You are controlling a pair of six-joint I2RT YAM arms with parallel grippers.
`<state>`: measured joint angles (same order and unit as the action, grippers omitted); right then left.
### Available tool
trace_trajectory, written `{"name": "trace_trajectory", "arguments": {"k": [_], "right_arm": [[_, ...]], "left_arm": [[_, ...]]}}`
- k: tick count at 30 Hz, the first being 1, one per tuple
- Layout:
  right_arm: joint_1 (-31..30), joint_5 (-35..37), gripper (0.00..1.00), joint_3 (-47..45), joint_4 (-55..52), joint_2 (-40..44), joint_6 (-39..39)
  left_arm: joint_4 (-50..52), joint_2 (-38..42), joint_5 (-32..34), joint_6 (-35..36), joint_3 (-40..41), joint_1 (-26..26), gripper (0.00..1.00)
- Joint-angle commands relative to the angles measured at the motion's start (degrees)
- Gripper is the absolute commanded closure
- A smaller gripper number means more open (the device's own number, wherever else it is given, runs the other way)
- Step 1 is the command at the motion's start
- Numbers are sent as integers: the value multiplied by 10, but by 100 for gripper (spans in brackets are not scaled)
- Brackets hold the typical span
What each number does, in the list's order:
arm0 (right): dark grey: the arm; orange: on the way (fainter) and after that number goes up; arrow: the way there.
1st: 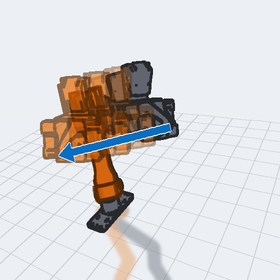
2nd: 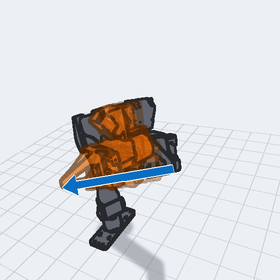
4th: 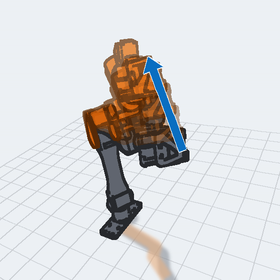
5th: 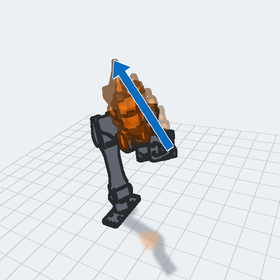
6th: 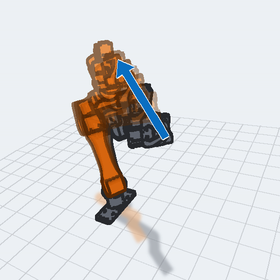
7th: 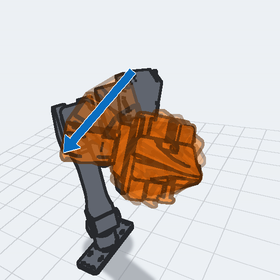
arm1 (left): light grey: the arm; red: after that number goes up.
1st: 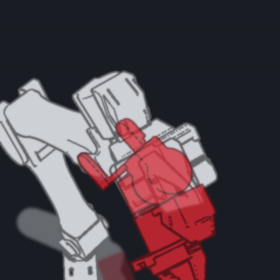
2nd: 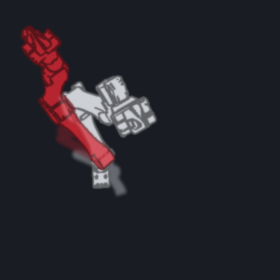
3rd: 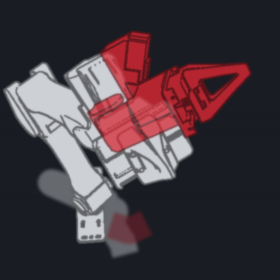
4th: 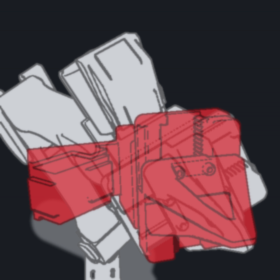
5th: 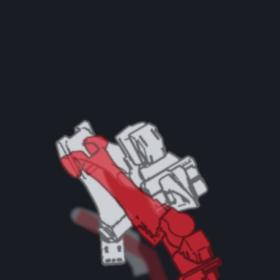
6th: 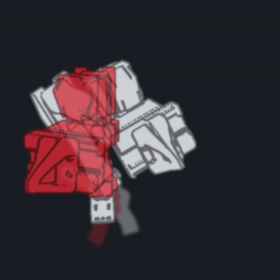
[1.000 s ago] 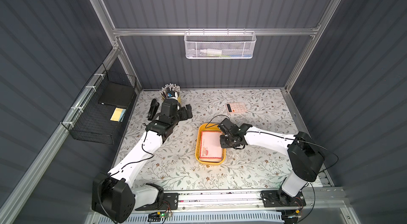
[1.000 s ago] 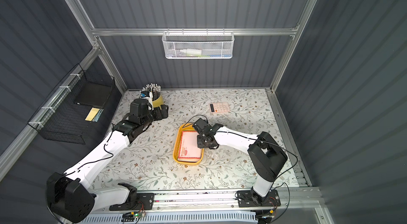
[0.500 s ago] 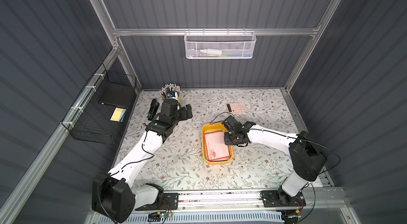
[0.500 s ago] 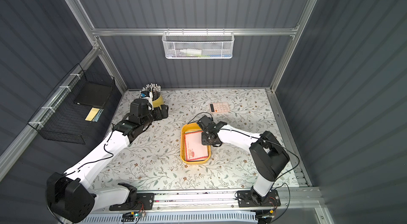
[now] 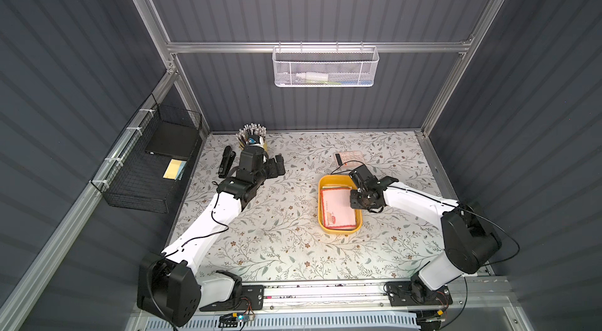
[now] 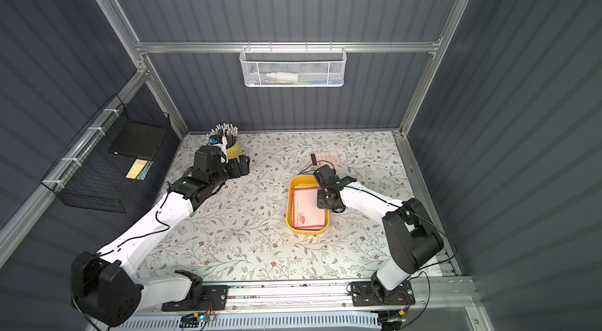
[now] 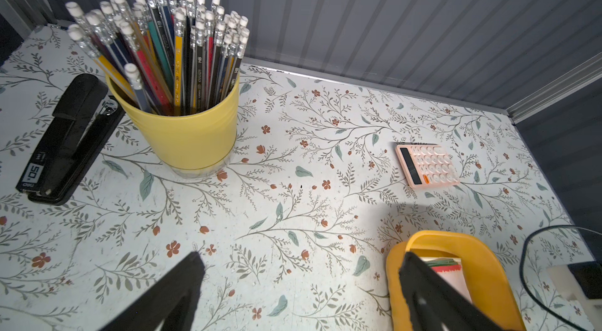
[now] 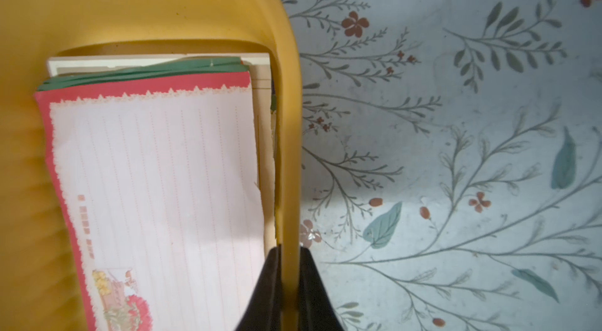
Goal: Take out the stationery paper from the storage box
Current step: Move the storage box to the center of the board.
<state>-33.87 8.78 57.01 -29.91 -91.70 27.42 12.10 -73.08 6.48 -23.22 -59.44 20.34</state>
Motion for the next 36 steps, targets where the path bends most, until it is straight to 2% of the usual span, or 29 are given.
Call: {"name": "trace_trajectory", "arguments": {"k": [1,3,9,12,15,21,26,31,36], "right_arm": [[5,18,80,-14,8,0,-22],[5,30,67,-19,12,-4,-16],[5,94,47,-1,-1,42,-15],[5,101,43,30,5,81,-44],[-2,49,42,62,16,86,-58],[-76,18,42,159,-44,-28,-64],[-115,67,41,193,-75,-120,-42],[-116,88,36,196,-74,-144,-21],[-116,116,23,198,-74,-147,-20]], "left_arm": [[-9,-4,-2,-9,3,2,4],[-9,-4,-1,-11,2,2,4],[6,5,42,-29,-12,2,5],[1,26,65,-52,-11,2,7],[-5,41,82,-61,-8,2,7],[0,28,68,-62,-5,2,7],[6,14,64,-63,-8,2,7],[5,11,60,-62,-10,2,7],[-2,3,50,-63,-9,2,7]]}}
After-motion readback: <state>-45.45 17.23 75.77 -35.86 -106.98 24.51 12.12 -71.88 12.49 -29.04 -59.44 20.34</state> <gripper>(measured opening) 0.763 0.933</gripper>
